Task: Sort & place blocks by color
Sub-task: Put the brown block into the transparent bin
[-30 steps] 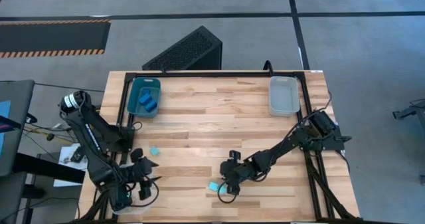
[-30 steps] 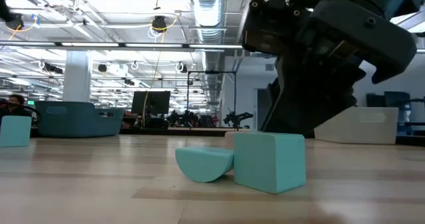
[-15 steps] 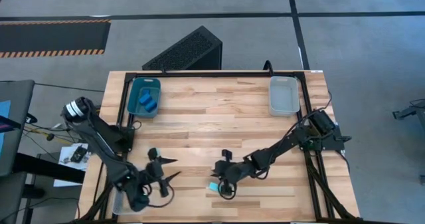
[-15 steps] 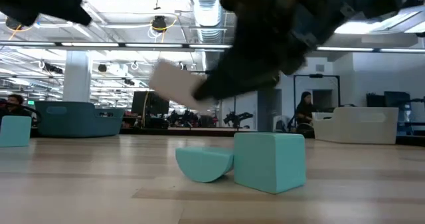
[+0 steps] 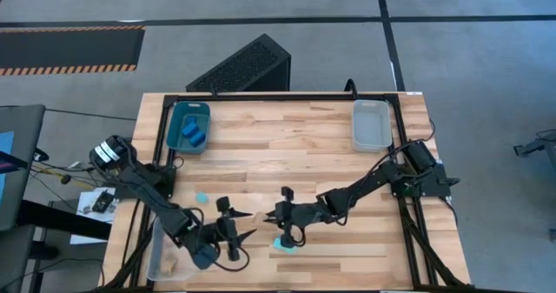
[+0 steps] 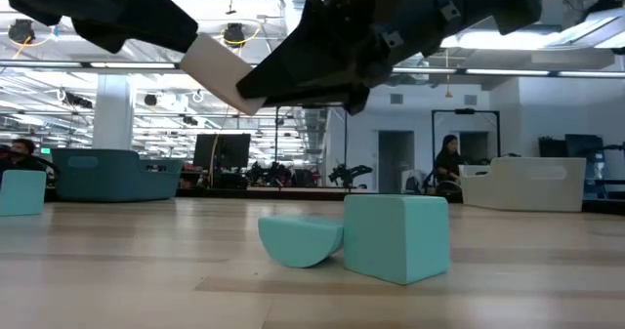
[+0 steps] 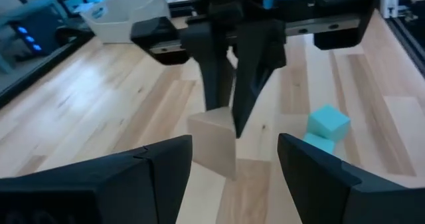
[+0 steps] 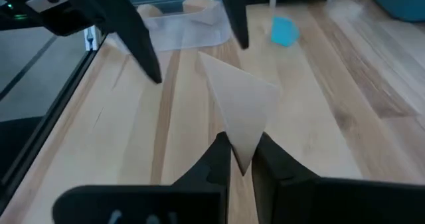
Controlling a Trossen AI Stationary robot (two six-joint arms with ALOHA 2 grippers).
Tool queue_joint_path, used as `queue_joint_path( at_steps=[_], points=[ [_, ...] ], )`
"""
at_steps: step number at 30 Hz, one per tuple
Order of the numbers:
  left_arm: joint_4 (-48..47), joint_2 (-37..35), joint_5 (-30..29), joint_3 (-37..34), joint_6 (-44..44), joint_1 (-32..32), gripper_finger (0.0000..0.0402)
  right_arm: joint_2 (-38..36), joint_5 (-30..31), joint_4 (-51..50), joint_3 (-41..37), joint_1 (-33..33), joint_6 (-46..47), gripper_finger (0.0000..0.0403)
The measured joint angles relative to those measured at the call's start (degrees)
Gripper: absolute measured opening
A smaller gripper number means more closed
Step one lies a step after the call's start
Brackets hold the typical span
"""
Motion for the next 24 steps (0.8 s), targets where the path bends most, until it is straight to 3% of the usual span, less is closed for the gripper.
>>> queue_joint_path(
  at_steps=[10, 16, 24],
  points=[
    [0.2, 0.0, 6.3, 0.0, -1.0, 4.8, 0.0203, 0.0, 0.0, 2.5, 0.0, 0.6, -6.8, 0.0042],
    [0.3, 0.0, 10.0, 0.0, -1.1, 6.3, 0.0165, 0.0, 0.0, 2.7, 0.0, 0.7, -8.0, 0.0043],
    [0.7, -0.1, 10.1, 0.0, -0.7, 6.3, 0.0101, 0.0, -0.3, 2.7, 0.0, 0.6, -7.9, 0.0049]
  ],
)
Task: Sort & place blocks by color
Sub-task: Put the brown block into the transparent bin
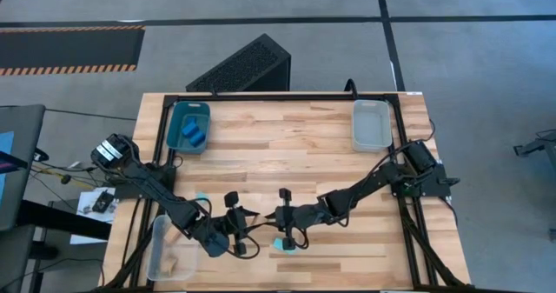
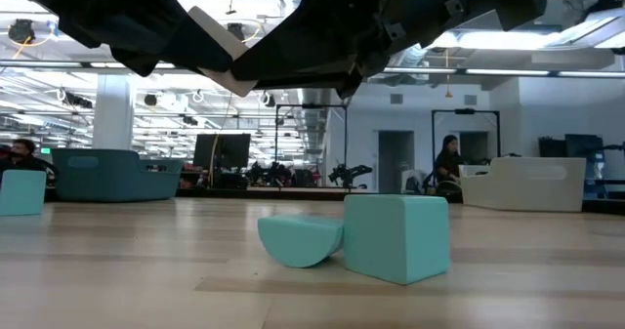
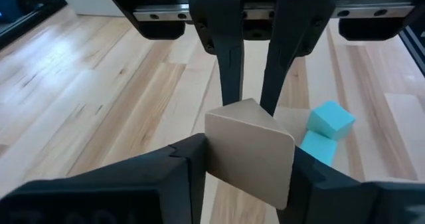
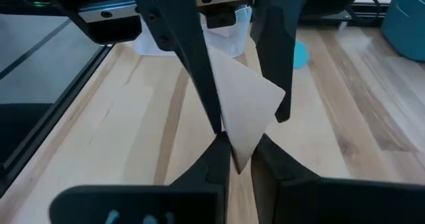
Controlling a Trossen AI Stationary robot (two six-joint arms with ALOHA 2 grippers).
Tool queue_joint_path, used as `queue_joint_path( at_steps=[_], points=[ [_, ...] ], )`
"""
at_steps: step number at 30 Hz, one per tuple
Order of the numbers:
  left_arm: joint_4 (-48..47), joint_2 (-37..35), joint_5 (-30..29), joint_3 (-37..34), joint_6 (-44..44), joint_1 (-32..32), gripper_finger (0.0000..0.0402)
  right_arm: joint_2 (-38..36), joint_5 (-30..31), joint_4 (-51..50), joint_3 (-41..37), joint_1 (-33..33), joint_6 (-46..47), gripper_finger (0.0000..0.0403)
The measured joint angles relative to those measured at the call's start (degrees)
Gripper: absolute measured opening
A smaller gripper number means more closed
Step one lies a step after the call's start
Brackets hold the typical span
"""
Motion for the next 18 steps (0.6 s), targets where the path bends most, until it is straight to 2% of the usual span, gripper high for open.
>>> queue_joint_path(
  at_steps=[7, 12, 15, 18],
  points=[
    [-0.9, -0.4, -0.2, 0.0, -0.1, -0.2, 0.0124, 0.0, 0.4, 0.0, 0.0, 0.0, 0.0, 0.009],
    [-11.2, -4.3, 0.5, 0.0, -3.9, -2.4, 0.0118, 0.0, 4.0, -0.1, 0.0, 0.2, 3.1, 0.0129],
    [-20.9, -8.7, 5.2, 0.1, -10.5, -4.8, 0.0106, 0.0, 4.6, -0.1, 0.0, 0.1, 7.3, 0.0145],
    [-29.3, -13.5, 16.9, 0.1, -19.0, -7.7, 0.0105, 0.0, 4.2, -0.1, 0.0, -0.2, 7.9, 0.0156]
  ],
)
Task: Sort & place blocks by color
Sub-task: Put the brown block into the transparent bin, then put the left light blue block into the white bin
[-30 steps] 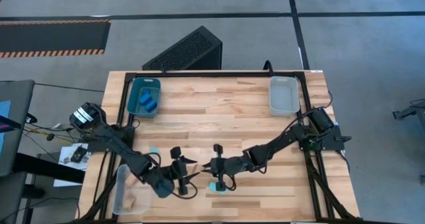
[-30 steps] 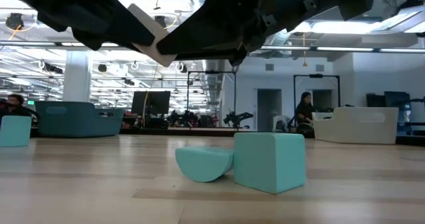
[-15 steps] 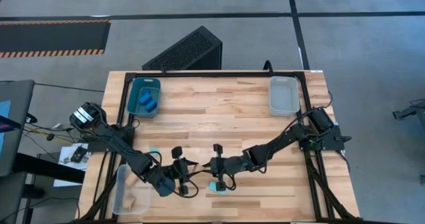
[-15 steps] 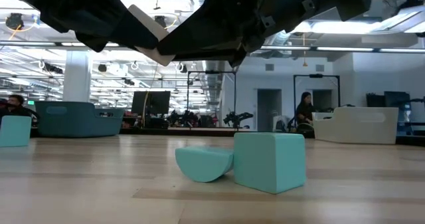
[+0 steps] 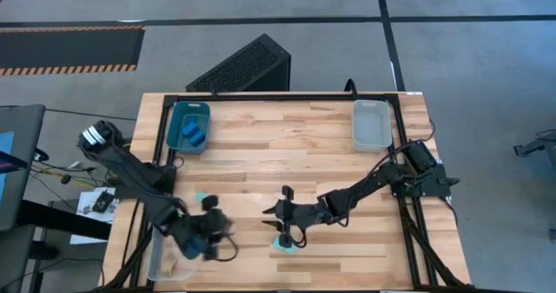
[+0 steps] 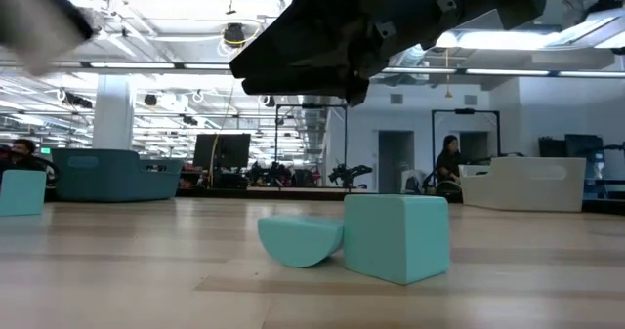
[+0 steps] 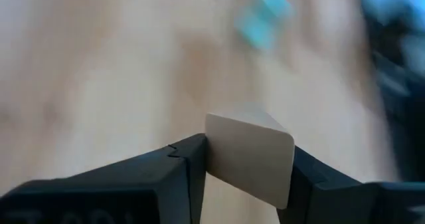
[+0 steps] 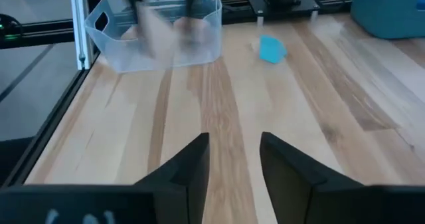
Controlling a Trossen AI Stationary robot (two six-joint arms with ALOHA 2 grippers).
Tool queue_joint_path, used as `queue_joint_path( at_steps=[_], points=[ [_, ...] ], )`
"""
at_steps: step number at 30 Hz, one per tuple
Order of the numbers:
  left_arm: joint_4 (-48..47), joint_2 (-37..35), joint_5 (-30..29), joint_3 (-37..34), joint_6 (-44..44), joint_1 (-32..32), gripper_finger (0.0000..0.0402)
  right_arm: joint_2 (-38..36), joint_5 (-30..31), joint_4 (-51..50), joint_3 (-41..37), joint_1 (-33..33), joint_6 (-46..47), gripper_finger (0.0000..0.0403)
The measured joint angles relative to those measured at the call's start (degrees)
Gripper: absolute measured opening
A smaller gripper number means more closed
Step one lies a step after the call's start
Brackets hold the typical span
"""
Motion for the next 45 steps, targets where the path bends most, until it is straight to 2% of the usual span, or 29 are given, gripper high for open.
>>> queue_joint_path(
  at_steps=[2, 3, 8, 12, 15, 18, 21, 25, 30, 34, 38, 45],
  points=[
    [-3.9, -2.5, 9.9, 0.1, -3.2, -2.3, 0.0111, 0.0, -0.2, 0.6, 0.0, -0.5, 0.1, 0.016],
    [-5.8, -3.4, 12.6, 0.1, -4.5, -3.8, 0.0113, 0.0, -0.3, 1.4, 0.0, -0.8, 0.6, 0.0161],
    [-15.7, -7.3, 18.1, 0.4, -14.1, -10.0, 0.0112, 2.8, -3.6, 7.3, 0.9, -2.5, 7.3, 0.0159],
    [-23.1, -8.0, 22.6, 2.0, -23.3, -15.0, 0.011, 8.7, -8.5, 10.8, 6.1, -3.6, 5.7, 0.0156],
    [-24.7, -7.8, 26.2, 1.6, -28.2, -18.3, 0.0118, 13.9, -9.1, 11.0, 12.4, -3.7, 4.2, 0.0156],
    [-24.7, -7.5, 26.6, 1.0, -32.3, -20.4, 0.0128, 18.3, -10.0, 8.6, 19.1, -4.6, 1.8, 0.0161],
    [-25.4, -7.2, 26.2, 0.4, -34.9, -21.6, 0.0138, 21.3, -10.7, 1.8, 26.2, -5.9, -3.3, 0.0168],
    [-27.1, -7.1, 24.9, 0.4, -35.4, -21.9, 0.0152, 25.1, -11.0, -8.5, 36.2, -8.3, -8.8, 0.0185],
    [-29.4, -7.1, 25.3, 0.4, -36.0, -21.9, 0.0168, 29.9, -15.3, -15.3, 46.5, -11.8, -15.0, 0.0222],
    [-33.1, -7.1, 25.1, 0.4, -39.3, -21.9, 0.0177, 33.8, -17.8, -16.0, 52.3, -14.1, -20.8, 0.0246],
    [-34.6, -7.1, 24.1, 0.4, -40.3, -21.9, 0.0178, 37.8, -19.5, -14.6, 57.0, -15.7, -28.6, 0.025],
    [-34.6, -7.1, 21.8, 0.4, -39.6, -21.9, 0.0178, 42.3, -24.1, -14.9, 62.9, -17.9, -29.9, 0.025]
  ],
)
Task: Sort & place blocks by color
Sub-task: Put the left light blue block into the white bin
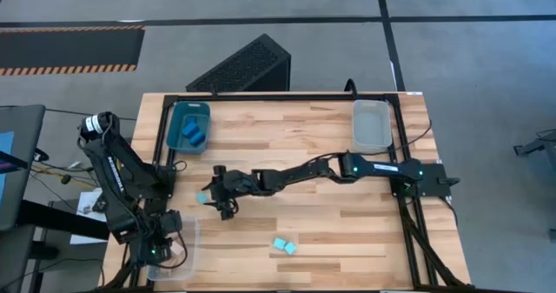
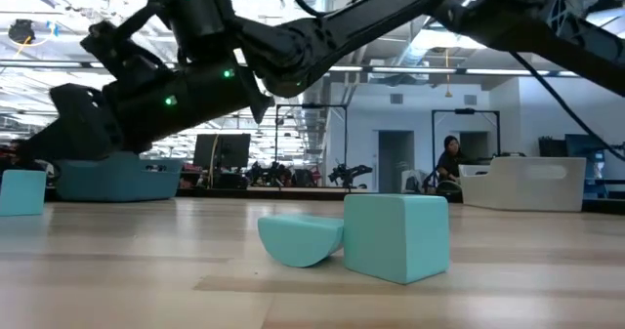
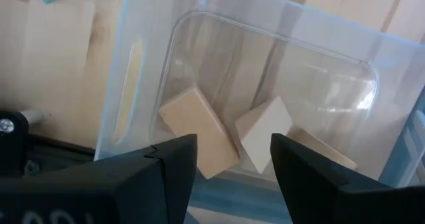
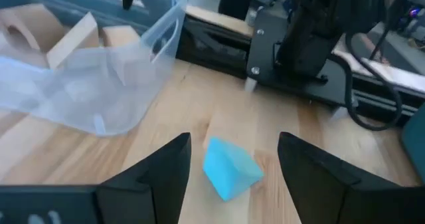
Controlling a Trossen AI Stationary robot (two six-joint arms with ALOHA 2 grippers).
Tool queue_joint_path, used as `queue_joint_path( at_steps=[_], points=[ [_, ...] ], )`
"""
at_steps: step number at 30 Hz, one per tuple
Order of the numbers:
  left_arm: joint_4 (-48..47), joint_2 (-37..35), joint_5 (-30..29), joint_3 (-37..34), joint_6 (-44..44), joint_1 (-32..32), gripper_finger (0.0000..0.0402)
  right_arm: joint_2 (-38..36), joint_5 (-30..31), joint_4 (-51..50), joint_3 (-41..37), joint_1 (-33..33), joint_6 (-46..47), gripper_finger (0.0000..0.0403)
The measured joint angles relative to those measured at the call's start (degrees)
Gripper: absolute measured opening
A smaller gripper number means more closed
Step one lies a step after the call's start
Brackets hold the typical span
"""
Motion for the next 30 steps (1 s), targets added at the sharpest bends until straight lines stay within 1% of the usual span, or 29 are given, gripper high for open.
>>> queue_joint_path(
  at_steps=[5, 9, 11, 13, 15, 18, 21, 25, 30],
  points=[
    [0.0, 0.0, -1.6, 0.0, 1.6, 0.0, 0.0178, -0.1, -3.0, 0.0, 0.3, -1.4, -0.1, 0.025],
    [0.0, 0.0, -3.8, 0.0, 3.9, 0.3, 0.0178, -0.1, -6.8, 0.0, 0.3, -2.6, -0.2, 0.025],
    [-0.1, 0.0, -4.3, 0.0, 5.0, 0.8, 0.0178, 1.2, -7.1, 1.7, 0.5, -3.0, -0.1, 0.025],
    [-0.3, 0.0, -4.6, 0.0, 6.1, 1.6, 0.0178, 2.1, -7.9, 0.6, 0.2, -3.2, 0.4, 0.025],
    [-0.3, 0.0, -5.2, 0.0, 7.5, 2.5, 0.0178, 4.2, -8.3, 2.6, 0.6, -3.1, 0.5, 0.025],
    [-0.3, 0.0, -5.6, 0.0, 9.1, 3.9, 0.0178, 4.6, -8.4, 2.0, 0.9, -2.8, 1.2, 0.0249],
    [-0.7, 0.0, -5.3, 0.0, 11.5, 5.2, 0.0178, 5.1, -8.1, 5.1, 1.1, -2.4, 0.3, 0.0248],
    [-2.1, 0.0, -5.6, 0.0, 14.8, 7.1, 0.0178, 5.6, -8.5, 4.0, 1.7, -2.6, -0.1, 0.0239],
    [-4.3, 0.0, -6.5, 0.0, 16.4, 9.6, 0.0178, 5.4, -9.7, 4.8, 2.0, -3.0, -0.4, 0.0219]
  ],
)
